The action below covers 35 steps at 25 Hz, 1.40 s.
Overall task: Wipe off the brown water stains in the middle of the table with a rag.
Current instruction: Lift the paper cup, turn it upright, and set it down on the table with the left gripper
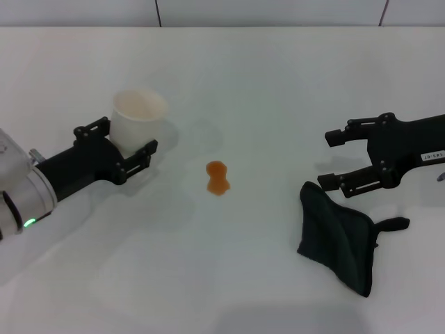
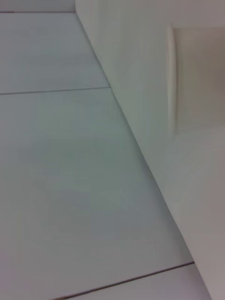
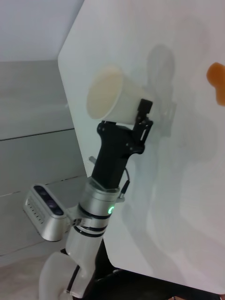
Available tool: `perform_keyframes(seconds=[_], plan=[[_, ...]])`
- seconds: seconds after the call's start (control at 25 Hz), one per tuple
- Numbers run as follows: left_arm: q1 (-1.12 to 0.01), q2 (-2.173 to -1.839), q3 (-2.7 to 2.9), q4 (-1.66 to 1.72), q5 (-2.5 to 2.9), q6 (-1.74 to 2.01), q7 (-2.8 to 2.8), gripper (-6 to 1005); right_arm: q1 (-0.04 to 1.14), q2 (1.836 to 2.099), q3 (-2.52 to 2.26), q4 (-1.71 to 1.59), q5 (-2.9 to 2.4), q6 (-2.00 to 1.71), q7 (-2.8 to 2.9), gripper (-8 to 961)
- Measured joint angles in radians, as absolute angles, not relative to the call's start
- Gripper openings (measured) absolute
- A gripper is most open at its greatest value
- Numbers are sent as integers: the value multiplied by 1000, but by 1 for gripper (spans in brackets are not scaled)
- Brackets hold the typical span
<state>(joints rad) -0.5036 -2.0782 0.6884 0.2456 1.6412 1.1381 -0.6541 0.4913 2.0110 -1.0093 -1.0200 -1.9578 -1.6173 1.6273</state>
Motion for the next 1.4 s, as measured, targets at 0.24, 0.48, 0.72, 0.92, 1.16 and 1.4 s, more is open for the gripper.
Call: perform_keyframes(seconds=[0.24,0.48,0.72,0.92,1.16,1.4], plan=[[-511,-2080,687,175,1592,1135,-603,647,489,2011,-1008,-1011,-1948,-1618,1621,869],[-504,-2083,687,135,1582,1096,-583,650,483,2011,-1007,-1011,-1945,-1626,1615,869],[-515,-2085,689,108,1576,1083,-560,664,481,2011,-1009,-1010,-1945,-1627,1612,869],[-524,-2087,689,63,1574,1053,-508,675,481,2011,-1009,-1006,-1945,-1626,1603,869],[-507,-2090,686,51,1550,1061,-487,688,483,2011,-1004,-983,-1945,-1619,1587,869],[-507,-2091,690,48,1548,1058,-489,701,487,2011,-1002,-979,-1945,-1618,1586,869]])
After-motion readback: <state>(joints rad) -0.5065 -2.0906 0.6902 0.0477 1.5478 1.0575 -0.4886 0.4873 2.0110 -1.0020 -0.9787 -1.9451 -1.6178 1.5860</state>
